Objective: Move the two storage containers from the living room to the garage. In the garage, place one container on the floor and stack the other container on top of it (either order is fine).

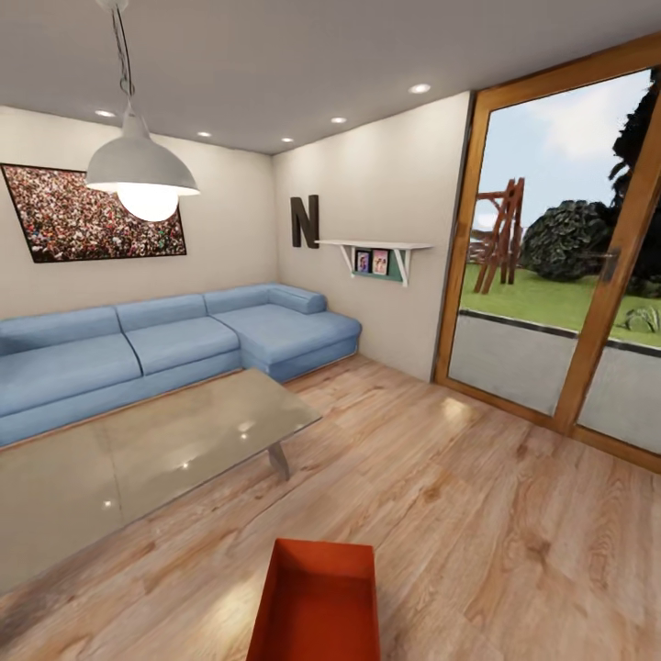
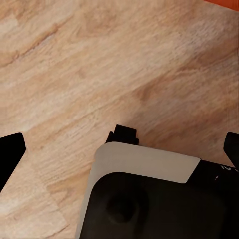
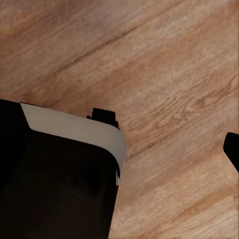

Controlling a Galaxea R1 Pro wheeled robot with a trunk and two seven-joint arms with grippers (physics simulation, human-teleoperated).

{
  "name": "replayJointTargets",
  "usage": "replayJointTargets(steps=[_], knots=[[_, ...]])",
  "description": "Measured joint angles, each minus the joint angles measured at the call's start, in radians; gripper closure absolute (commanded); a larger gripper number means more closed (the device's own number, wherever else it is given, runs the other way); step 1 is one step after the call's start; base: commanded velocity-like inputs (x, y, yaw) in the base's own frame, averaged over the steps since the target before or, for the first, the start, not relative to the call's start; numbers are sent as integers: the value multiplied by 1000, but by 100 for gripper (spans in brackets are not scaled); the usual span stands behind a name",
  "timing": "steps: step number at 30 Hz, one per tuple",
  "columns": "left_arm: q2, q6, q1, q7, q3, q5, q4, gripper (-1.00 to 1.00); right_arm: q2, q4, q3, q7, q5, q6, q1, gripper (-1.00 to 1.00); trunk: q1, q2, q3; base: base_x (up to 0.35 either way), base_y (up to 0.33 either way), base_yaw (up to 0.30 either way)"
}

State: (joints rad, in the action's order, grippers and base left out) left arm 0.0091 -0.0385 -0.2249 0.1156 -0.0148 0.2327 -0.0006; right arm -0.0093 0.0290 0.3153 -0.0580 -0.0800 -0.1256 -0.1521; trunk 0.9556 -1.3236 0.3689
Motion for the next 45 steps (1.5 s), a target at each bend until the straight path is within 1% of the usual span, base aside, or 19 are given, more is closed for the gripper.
replayJointTargets(steps=[15,27,36,41,45], knots=[[0,0,0,0,0,1,0,-100,3,0,-1,0,-1,1,0,-100,0,0,0,265,195,0],[0,-1,0,0,0,1,0,-100,5,0,-2,-1,-1,-1,0,-100,1,0,0,11,7,-3],[0,-1,0,0,0,1,0,-100,6,0,-4,0,-4,-1,0,-100,1,0,0,0,0,-189],[0,-1,0,0,0,2,0,-100,6,0,-12,0,-9,1,0,-100,1,0,0,0,0,-41],[0,-1,0,0,0,2,0,-100,6,0,-9,1,-4,0,0,-100,1,0,0,0,0,-6]])
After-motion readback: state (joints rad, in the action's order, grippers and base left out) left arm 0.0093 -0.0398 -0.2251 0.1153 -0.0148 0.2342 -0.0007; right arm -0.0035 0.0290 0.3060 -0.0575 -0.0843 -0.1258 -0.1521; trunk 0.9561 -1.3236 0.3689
